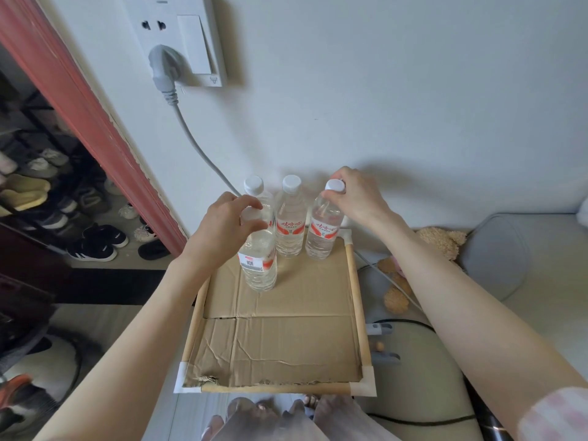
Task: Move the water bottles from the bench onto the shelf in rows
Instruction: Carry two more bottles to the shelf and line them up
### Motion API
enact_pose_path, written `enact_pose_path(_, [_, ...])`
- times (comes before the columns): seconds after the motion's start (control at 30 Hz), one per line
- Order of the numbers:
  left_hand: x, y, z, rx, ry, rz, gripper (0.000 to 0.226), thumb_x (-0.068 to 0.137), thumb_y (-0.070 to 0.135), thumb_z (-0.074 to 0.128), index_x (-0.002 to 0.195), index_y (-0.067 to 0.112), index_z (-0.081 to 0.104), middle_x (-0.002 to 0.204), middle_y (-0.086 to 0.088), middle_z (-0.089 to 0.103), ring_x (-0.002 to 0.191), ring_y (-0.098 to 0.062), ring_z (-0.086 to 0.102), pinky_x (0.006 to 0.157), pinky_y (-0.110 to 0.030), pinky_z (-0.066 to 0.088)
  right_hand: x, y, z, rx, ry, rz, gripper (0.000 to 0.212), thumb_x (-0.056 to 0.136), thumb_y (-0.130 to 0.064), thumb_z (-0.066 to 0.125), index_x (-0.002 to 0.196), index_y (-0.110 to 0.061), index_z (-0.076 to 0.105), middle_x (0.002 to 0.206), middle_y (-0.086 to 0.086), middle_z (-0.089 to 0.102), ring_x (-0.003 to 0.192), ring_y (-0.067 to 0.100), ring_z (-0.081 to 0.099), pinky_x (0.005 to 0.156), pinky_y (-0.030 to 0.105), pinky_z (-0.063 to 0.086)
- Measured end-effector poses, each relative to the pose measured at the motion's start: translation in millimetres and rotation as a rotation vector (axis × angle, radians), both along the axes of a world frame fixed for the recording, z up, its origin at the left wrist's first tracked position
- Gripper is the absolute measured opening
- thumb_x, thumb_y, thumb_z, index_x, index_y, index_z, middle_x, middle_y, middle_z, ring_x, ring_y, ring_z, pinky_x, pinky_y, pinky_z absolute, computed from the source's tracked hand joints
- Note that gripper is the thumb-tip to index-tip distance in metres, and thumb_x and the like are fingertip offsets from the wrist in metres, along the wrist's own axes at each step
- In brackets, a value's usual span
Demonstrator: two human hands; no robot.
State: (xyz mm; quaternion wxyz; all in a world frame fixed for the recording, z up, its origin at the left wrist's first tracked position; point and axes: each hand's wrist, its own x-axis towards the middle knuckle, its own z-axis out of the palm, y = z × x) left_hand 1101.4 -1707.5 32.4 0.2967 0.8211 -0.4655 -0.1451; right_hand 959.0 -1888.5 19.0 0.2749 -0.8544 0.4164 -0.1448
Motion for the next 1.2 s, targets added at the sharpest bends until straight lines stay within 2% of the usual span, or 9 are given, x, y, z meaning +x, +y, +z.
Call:
enact_pose_path(0.27, [6.5,1.4,-1.7,-0.042,0.016,-0.086,0.027,0.083,0.006,0.06,0.108,0.015,0.062,0.108,-0.002,0.054,0.081,-0.015,0.046,0.068,-0.012,0.028,9.4,-2.0,0.4,-0.009,0.002,-0.002,0.032,0.083,-0.028,0.062,0.107,-0.008,0.055,0.111,0.012,0.058,0.102,0.026,0.052,0.075,0.026,0.034])
enact_pose_path(0.4, [9.0,-1.2,-1.1,-0.052,0.024,-0.112,0.028,0.084,0.001,0.056,0.107,0.014,0.063,0.114,-0.005,0.056,0.086,-0.015,0.047,0.069,-0.009,0.029,7.8,-2.6,2.5,0.002,0.008,0.038,0.033,0.085,-0.024,0.06,0.114,-0.009,0.055,0.118,0.011,0.057,0.109,0.025,0.051,0.081,0.026,0.035])
enact_pose_path(0.53, [10.7,-3.2,-0.8,-0.04,-0.002,-0.138,0.028,0.084,-0.001,0.054,0.106,0.014,0.063,0.115,-0.006,0.057,0.088,-0.014,0.046,0.067,0.003,0.03,6.8,-2.8,2.3,0.004,0.022,0.073,0.032,0.087,-0.024,0.057,0.116,-0.011,0.054,0.12,0.01,0.056,0.11,0.025,0.05,0.081,0.024,0.033])
enact_pose_path(0.63, [11.2,-2.6,0.5,-0.026,0.005,-0.142,0.03,0.085,-0.003,0.051,0.109,0.013,0.061,0.118,-0.005,0.056,0.092,-0.014,0.047,0.069,-0.005,0.03,8.0,-1.3,2.5,-0.008,0.043,0.098,0.031,0.089,-0.024,0.055,0.117,-0.012,0.053,0.12,0.01,0.055,0.11,0.025,0.049,0.081,0.023,0.032])
enact_pose_path(0.7, [10.5,-1.6,1.4,-0.015,0.025,-0.133,0.033,0.087,-0.003,0.049,0.115,0.012,0.058,0.123,-0.004,0.054,0.1,-0.018,0.05,0.08,-0.011,0.031,8.5,-0.8,2.9,-0.01,0.046,0.108,0.03,0.089,-0.024,0.054,0.116,-0.012,0.053,0.118,0.01,0.055,0.108,0.024,0.049,0.08,0.024,0.032])
enact_pose_path(0.8, [7.5,-2.5,1.1,-0.002,0.016,-0.047,0.037,0.085,0.013,0.057,0.122,0.01,0.052,0.124,-0.008,0.053,0.108,-0.027,0.052,0.091,-0.027,0.038,7.5,-0.9,2.0,0.003,0.006,0.102,0.029,0.088,-0.024,0.057,0.115,-0.013,0.056,0.116,0.009,0.057,0.106,0.024,0.051,0.079,0.024,0.032])
enact_pose_path(0.93, [5.6,-3.1,-0.9,0.02,-0.042,0.147,0.044,0.076,0.037,0.068,0.106,0.007,0.058,0.099,-0.008,0.049,0.087,-0.022,0.048,0.075,-0.028,0.035,5.0,-1.0,-0.8,-0.002,-0.016,0.077,0.035,0.087,-0.026,0.059,0.119,-0.014,0.055,0.118,0.008,0.058,0.104,0.024,0.053,0.081,0.025,0.036])
enact_pose_path(1.07, [6.4,-5.0,1.5,0.023,-0.037,0.057,0.029,0.081,0.023,0.064,0.104,0.006,0.06,0.091,-0.007,0.048,0.082,-0.02,0.044,0.072,-0.022,0.028,3.3,0.6,-3.4,-0.015,-0.026,0.063,0.037,0.088,-0.025,0.058,0.123,-0.015,0.053,0.12,0.009,0.057,0.105,0.025,0.053,0.085,0.03,0.039])
enact_pose_path(1.2, [8.7,-4.9,0.8,0.042,-0.027,-0.057,0.033,0.086,0.006,0.056,0.118,0.01,0.056,0.115,-0.012,0.053,0.103,-0.027,0.047,0.084,-0.023,0.03,2.5,1.7,-3.5,-0.023,-0.023,0.067,0.038,0.089,-0.025,0.056,0.125,-0.015,0.051,0.122,0.01,0.056,0.107,0.026,0.052,0.086,0.031,0.039])
